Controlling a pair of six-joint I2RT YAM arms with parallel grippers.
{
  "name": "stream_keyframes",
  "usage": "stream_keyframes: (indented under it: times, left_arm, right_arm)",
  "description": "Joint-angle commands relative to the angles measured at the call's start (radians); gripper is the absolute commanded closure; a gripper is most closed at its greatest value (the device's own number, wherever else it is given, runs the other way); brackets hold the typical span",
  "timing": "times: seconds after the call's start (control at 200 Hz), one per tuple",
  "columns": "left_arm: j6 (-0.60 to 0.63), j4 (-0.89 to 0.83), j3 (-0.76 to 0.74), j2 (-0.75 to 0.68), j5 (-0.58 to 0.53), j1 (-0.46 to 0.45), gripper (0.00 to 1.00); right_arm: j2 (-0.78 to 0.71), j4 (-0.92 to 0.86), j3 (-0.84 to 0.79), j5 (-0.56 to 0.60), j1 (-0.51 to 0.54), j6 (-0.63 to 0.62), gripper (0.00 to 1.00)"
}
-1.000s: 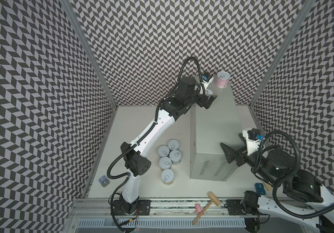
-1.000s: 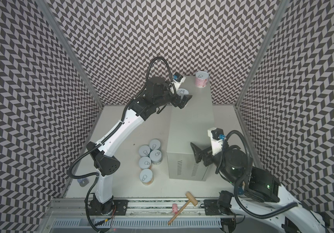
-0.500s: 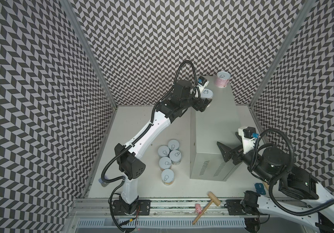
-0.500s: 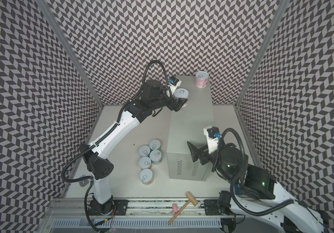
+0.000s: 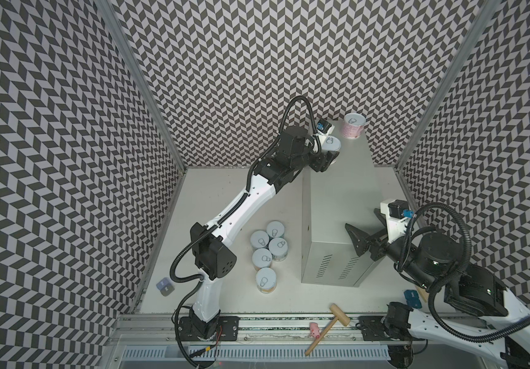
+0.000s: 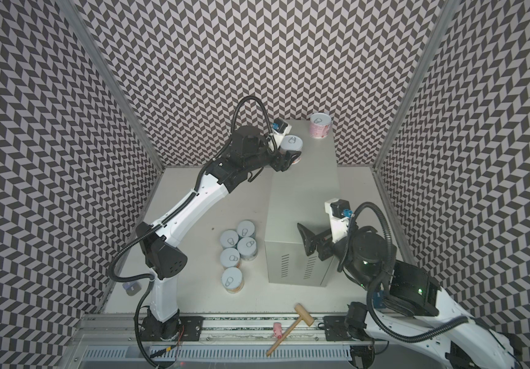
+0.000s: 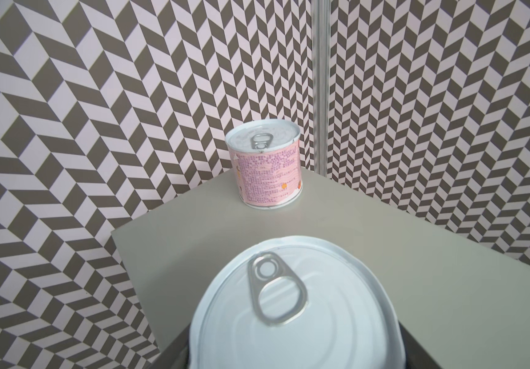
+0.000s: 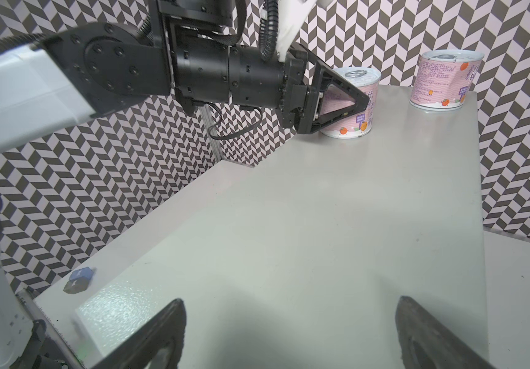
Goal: Place and organize the canned foods onto the counter
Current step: 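Lower the can with the left gripper beside the can on the cabinet, then release the can and withdraw the left gripper while the right reaches the cabinet cans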
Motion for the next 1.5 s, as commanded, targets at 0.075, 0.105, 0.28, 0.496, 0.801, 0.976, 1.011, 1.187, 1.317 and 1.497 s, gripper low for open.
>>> stream_keyframes:
  times: [0.075, 0.105, 0.28, 0.496, 0.801, 0.976, 1.011, 1.187, 1.317, 1.497]
  left_arm:
    - [0.038, 0.057, 0.149, 0.108, -0.013, 0.039, 0.27]
    - [0.038, 0.064, 0.164, 0.123, -0.004, 0.044, 0.27]
    - [0.071, 0.106, 0.205, 0.18, -0.005, 0.057, 0.24]
    - [0.072, 0.166, 0.213, 0.217, 0.04, 0.076, 0.23]
    - [0.068, 0.158, 0.232, 0.235, 0.146, 0.071, 0.23]
    - [0.064, 0.147, 0.232, 0.225, 0.147, 0.071, 0.07]
    - [0.061, 0.145, 0.23, 0.216, 0.149, 0.072, 0.01]
    - [0.048, 0.128, 0.218, 0.102, 0.162, 0.092, 0.0]
    - [0.039, 0.075, 0.166, -0.051, 0.079, 0.12, 0.0]
    - [-0.029, -0.063, 0.026, -0.299, 0.002, 0.187, 0.0]
  right_arm:
    - [0.0, 0.011, 0.026, 0.018, 0.004, 0.021, 0.01]
    - [-0.001, 0.009, 0.028, 0.021, 0.005, 0.023, 0.01]
    - [-0.004, -0.003, 0.034, 0.027, 0.004, 0.037, 0.01]
    - [0.003, -0.001, 0.032, 0.026, 0.005, 0.045, 0.01]
    - [0.13, -0.054, 0.089, 0.154, 0.005, 0.103, 0.01]
    - [0.205, -0.028, 0.136, 0.19, -0.003, 0.127, 0.01]
    - [0.209, -0.014, 0.141, 0.189, -0.011, 0.123, 0.01]
    - [0.287, 0.012, 0.231, 0.132, -0.087, 0.078, 0.01]
    - [0.366, 0.021, 0.307, 0.038, -0.182, 0.042, 0.01]
    - [0.474, 0.053, 0.408, -0.054, -0.283, -0.018, 0.01]
